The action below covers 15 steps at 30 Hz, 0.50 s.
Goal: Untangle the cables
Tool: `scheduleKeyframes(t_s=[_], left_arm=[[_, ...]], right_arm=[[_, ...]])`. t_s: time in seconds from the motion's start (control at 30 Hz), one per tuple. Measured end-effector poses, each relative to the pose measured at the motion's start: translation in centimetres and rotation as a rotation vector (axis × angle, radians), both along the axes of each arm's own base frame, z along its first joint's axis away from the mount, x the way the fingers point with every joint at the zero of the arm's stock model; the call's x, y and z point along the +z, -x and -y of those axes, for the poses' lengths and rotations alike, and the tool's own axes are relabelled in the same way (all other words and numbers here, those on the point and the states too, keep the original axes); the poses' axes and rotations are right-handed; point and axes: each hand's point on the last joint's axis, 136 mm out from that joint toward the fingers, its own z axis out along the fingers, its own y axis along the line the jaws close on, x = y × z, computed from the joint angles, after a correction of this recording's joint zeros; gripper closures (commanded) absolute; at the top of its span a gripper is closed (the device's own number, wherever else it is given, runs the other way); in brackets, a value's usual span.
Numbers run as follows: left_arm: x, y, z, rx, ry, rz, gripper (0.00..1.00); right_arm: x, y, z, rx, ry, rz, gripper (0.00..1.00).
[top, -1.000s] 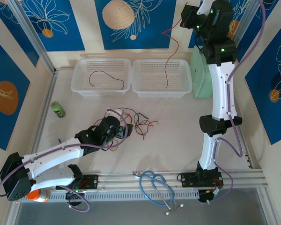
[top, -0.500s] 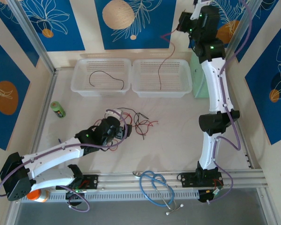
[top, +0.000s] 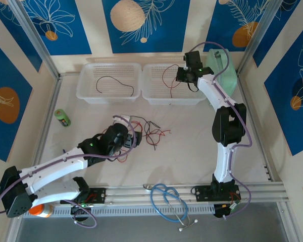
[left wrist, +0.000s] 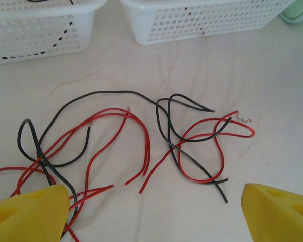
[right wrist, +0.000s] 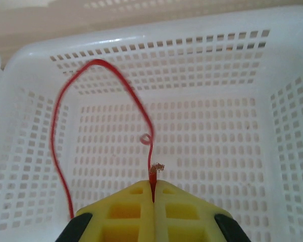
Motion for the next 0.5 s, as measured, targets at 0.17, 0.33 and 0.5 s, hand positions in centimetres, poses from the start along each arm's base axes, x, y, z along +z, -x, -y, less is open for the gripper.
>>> scheduleKeyframes(t_s=[0.17,0.33,0.5], left_arm=[[1.0,0.1,-0.2,0.002,0.007,0.008,0.1],[2.3,0.3,-0.6,0.008,0.004,0.01,0.09],[3.2,0.7,-1.2,0.014,-0.002,0.0,0.09]], right_arm=[[-0.7,-0.2,0.1,-0.017,0.003,-0.051,1.0],[-4.0,0.2,0.6,-0.031,0.008,-0.154,0.76],[-4.1,0.7,0.6,-0.026,0.0,-0.196,0.41]])
